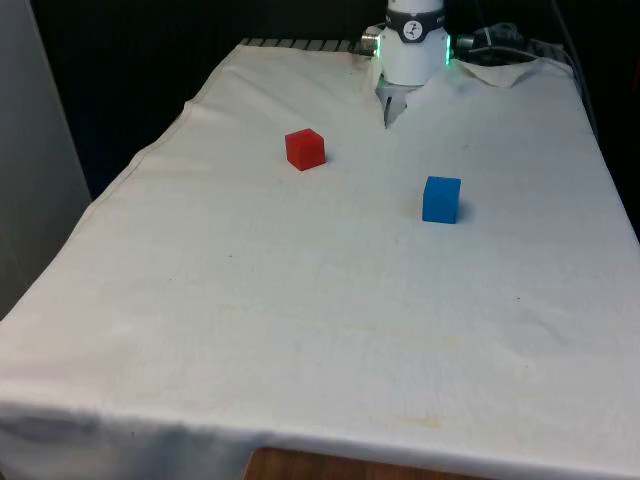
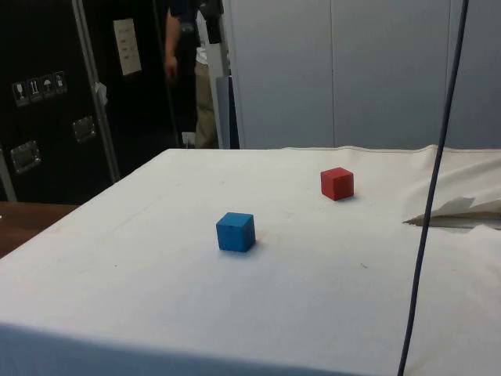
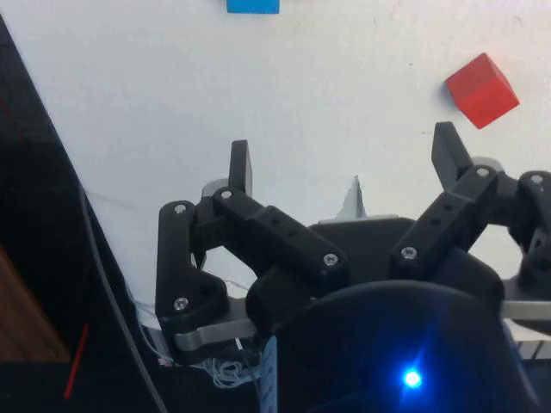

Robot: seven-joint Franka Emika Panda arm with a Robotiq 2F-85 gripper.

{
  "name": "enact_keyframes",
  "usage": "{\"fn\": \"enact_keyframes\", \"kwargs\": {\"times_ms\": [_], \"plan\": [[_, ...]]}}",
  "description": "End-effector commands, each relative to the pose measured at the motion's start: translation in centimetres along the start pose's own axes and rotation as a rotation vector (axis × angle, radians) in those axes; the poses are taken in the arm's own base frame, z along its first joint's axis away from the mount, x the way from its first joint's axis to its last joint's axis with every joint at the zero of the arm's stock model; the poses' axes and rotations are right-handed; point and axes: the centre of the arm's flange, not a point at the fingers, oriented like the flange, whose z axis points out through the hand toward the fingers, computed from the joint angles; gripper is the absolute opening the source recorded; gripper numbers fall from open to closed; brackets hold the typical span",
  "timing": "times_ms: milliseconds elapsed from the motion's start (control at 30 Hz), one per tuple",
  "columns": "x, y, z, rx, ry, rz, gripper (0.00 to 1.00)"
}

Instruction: Stack the two cubes.

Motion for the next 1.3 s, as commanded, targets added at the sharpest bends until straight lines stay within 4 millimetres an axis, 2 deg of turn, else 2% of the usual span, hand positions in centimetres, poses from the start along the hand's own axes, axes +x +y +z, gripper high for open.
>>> {"fn": "enact_keyframes", "kwargs": {"times_ms": [0, 233, 467, 500, 633, 833, 933, 1267], "plan": [[0.0, -0.2, -0.1, -0.002, 0.001, 0.0, 1.0], [-0.3, -0.9, -0.1, -0.021, -0.001, 0.005, 1.0], [-1.0, -2.5, -0.5, -0.061, 0.018, 0.01, 1.0], [-0.8, -2.2, -0.3, -0.049, 0.004, 0.007, 1.0], [-1.3, -3.6, -0.3, -0.07, 0.037, 0.009, 1.0], [-1.3, -4.7, 0.3, -0.062, 0.049, 0.007, 1.0], [-1.5, -6.0, 0.7, -0.064, 0.081, 0.009, 1.0], [-2.1, -8.5, 1.9, -0.049, 0.127, 0.003, 1.0]]}}
